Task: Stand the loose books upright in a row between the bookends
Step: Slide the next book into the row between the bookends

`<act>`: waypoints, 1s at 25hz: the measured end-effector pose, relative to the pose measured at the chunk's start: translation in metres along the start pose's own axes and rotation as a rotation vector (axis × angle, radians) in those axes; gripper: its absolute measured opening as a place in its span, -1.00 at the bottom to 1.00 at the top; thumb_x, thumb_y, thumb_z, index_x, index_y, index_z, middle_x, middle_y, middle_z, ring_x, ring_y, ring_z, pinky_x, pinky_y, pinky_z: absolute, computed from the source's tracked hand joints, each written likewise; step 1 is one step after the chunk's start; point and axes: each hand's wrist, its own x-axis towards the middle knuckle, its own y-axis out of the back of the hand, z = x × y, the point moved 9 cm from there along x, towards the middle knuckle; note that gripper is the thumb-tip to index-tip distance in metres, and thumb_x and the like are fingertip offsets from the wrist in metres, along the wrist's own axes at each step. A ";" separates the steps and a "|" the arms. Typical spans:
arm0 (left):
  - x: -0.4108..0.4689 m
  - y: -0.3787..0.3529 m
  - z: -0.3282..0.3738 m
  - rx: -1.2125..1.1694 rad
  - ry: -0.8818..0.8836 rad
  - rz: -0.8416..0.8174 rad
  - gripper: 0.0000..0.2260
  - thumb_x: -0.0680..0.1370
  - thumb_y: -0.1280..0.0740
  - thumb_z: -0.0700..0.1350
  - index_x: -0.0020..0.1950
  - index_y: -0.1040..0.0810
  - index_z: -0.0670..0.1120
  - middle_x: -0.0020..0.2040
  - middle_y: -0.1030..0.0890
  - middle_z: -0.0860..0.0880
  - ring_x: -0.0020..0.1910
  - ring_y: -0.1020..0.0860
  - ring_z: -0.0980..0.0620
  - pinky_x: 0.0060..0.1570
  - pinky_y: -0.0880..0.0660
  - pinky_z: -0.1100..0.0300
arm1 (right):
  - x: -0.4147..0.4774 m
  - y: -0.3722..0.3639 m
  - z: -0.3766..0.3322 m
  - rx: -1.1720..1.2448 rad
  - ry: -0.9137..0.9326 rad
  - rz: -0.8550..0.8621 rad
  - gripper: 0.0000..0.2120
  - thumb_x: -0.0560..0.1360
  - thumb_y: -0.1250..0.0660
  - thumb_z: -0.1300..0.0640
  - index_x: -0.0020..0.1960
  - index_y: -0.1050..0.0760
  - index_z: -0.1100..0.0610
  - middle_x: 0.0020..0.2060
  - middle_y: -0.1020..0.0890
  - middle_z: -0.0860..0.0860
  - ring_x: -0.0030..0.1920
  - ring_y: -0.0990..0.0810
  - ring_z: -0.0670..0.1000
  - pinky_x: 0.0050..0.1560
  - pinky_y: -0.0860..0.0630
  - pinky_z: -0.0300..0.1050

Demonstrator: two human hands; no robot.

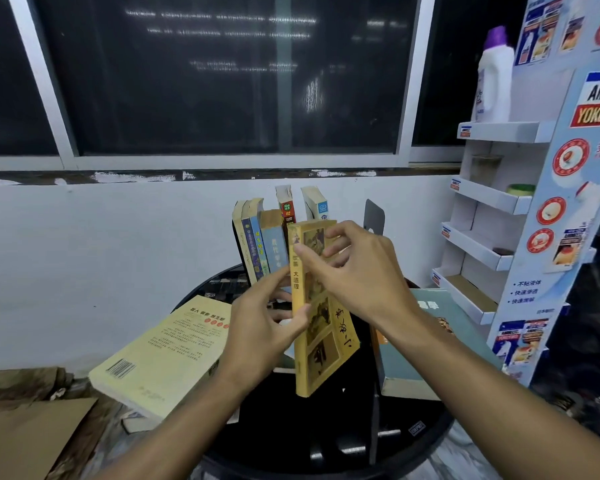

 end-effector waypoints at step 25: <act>0.030 -0.021 0.010 0.100 -0.090 -0.006 -0.56 0.58 -0.40 -0.13 0.46 -0.47 0.02 0.19 -0.57 0.20 0.18 -0.53 0.29 0.18 -0.53 0.34 | 0.023 0.041 -0.009 -0.318 0.110 0.102 -0.77 0.53 -0.44 0.03 -0.14 -0.45 0.12 -0.39 -0.49 -0.07 -0.31 -0.50 -0.03 -0.27 -0.41 -0.22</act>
